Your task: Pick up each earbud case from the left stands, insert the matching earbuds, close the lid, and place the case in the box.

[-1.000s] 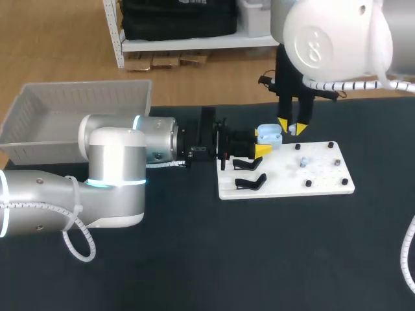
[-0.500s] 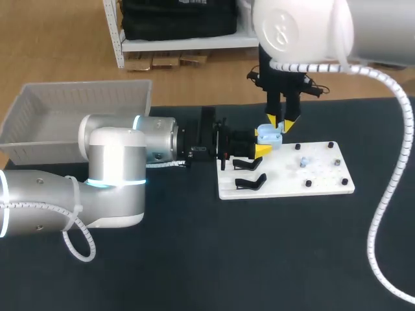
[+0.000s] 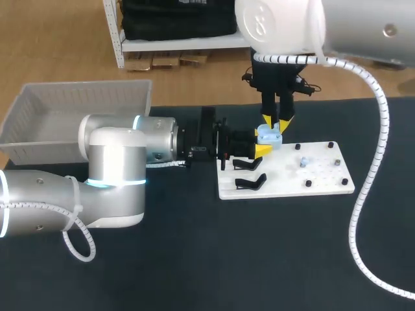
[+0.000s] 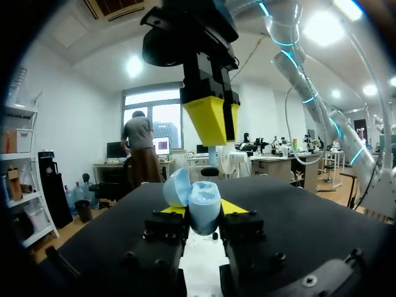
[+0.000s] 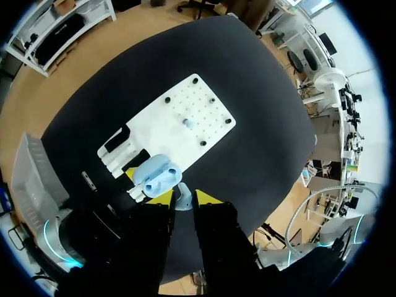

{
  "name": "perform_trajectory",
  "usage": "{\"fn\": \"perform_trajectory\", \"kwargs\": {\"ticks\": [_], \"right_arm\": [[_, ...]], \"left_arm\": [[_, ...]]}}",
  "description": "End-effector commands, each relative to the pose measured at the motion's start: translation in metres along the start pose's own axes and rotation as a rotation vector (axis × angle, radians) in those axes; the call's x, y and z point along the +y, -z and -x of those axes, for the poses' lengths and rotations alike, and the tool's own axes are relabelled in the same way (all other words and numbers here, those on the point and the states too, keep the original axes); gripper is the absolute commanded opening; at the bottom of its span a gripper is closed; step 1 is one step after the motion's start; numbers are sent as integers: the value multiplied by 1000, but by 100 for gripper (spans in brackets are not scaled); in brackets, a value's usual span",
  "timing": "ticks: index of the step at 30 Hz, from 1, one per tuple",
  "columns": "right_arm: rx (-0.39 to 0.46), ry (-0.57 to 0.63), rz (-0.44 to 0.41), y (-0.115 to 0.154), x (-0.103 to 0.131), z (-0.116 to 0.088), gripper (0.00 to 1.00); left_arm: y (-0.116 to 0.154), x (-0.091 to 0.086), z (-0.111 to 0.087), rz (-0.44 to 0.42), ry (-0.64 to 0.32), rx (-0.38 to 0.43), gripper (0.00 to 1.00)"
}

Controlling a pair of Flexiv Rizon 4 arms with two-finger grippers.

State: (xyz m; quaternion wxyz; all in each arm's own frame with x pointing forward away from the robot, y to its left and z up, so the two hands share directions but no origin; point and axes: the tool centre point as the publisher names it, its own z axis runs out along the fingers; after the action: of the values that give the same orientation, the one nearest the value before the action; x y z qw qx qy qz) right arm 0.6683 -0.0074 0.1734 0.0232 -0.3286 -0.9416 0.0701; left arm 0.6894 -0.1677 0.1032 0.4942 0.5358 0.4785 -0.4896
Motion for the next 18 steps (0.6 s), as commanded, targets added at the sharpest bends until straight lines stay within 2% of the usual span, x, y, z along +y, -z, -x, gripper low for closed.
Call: {"fn": "perform_trajectory", "kwargs": {"ticks": [1,18], "right_arm": [[5,-1,-7,-1,4,2,0],[13,-5,-15,-11,9,7,0]], "left_arm": [[0,-1,-1,6,-3,-3,0],[0,-1,-1,6,-3,-3,0]]}}
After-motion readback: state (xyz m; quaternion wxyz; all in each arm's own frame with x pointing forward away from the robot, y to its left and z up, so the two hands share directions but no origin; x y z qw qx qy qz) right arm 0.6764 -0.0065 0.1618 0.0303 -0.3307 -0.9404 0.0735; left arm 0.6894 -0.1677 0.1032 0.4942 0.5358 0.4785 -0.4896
